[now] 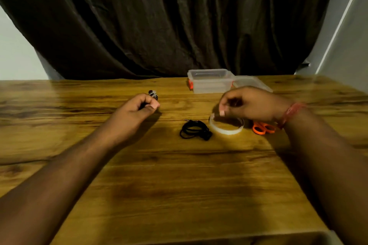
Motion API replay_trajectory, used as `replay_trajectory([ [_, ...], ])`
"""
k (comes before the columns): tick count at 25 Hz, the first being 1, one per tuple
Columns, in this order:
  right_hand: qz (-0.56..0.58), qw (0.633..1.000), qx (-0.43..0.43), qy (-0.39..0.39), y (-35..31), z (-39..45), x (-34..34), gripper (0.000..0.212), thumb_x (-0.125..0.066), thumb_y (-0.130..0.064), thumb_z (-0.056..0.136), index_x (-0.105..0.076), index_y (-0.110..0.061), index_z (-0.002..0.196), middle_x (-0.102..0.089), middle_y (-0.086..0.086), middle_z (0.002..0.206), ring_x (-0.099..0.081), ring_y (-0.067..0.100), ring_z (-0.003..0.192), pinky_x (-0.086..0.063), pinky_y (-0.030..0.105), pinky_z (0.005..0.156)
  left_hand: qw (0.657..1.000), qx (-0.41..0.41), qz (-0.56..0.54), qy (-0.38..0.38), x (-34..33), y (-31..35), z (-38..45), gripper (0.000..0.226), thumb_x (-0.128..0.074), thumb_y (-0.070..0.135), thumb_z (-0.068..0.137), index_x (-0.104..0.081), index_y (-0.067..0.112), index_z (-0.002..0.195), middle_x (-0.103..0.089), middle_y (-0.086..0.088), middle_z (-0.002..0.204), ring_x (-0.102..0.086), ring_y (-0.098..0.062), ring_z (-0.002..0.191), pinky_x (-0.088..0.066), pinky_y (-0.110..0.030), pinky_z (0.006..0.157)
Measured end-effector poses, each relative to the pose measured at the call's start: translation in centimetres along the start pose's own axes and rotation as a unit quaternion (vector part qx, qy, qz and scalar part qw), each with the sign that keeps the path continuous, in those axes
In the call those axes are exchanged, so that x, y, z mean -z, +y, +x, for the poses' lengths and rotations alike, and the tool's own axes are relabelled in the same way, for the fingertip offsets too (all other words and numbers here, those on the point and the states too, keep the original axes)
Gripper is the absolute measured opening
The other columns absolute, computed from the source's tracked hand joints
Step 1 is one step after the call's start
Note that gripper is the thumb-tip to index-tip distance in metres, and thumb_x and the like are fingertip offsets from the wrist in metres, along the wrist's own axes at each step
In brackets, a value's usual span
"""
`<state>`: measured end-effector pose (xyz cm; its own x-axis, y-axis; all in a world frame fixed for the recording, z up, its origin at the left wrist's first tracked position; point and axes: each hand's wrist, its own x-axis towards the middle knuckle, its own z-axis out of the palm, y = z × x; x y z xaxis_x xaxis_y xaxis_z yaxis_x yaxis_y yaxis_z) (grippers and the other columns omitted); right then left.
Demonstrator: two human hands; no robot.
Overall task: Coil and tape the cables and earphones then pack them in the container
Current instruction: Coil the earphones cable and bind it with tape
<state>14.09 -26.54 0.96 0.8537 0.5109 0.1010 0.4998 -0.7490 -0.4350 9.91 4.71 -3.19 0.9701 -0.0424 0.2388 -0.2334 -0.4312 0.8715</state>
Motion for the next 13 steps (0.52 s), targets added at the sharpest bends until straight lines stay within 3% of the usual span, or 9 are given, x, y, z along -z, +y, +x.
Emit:
replay_trajectory([
  [4,-0.041,0.992,-0.020,-0.117,0.4,0.2,-0.8,0.023,-0.079,-0.047,0.072,-0.067,-0.032,0.083,-0.069,-0.008,0.085,-0.067,0.012,0.081,-0.059,0.036,0.073,1.000,0.008,0.011,0.011,-0.1,0.2,-0.2,0.008,-0.060,0.034,0.094,-0.064,0.039,0.096,-0.063,0.010,0.103,-0.059,-0.010,0.087,-0.041,-0.029,0.064],
  [6,-0.051,0.991,-0.006,-0.127,0.4,0.5,-1.0,0.020,-0.079,-0.044,0.073,-0.066,-0.031,0.082,-0.067,-0.009,0.083,-0.065,0.009,0.075,-0.056,0.027,0.064,1.000,0.005,0.008,0.011,-0.2,0.3,-0.3,0.008,-0.062,0.033,0.092,-0.064,0.038,0.098,-0.062,0.008,0.102,-0.057,-0.008,0.084,-0.042,-0.028,0.064],
  [9,-0.094,0.993,0.019,-0.074,0.1,0.5,-1.2,0.011,-0.074,-0.034,0.079,-0.064,-0.031,0.079,-0.064,-0.012,0.077,-0.059,-0.001,0.069,-0.044,0.013,0.051,1.000,-0.008,0.024,0.005,-0.5,0.5,-0.3,0.011,-0.064,0.032,0.091,-0.064,0.036,0.101,-0.059,0.006,0.100,-0.056,-0.006,0.084,-0.042,-0.023,0.065],
  [13,-0.069,0.991,0.099,0.055,-1.5,1.0,-1.6,0.007,-0.070,-0.026,0.081,-0.066,-0.031,0.085,-0.064,-0.012,0.082,-0.057,0.002,0.080,-0.047,0.022,0.069,0.997,-0.050,0.053,0.013,-0.8,0.6,-0.5,0.016,-0.067,0.034,0.087,-0.063,0.036,0.103,-0.054,0.007,0.106,-0.054,0.002,0.086,-0.043,-0.011,0.067],
])
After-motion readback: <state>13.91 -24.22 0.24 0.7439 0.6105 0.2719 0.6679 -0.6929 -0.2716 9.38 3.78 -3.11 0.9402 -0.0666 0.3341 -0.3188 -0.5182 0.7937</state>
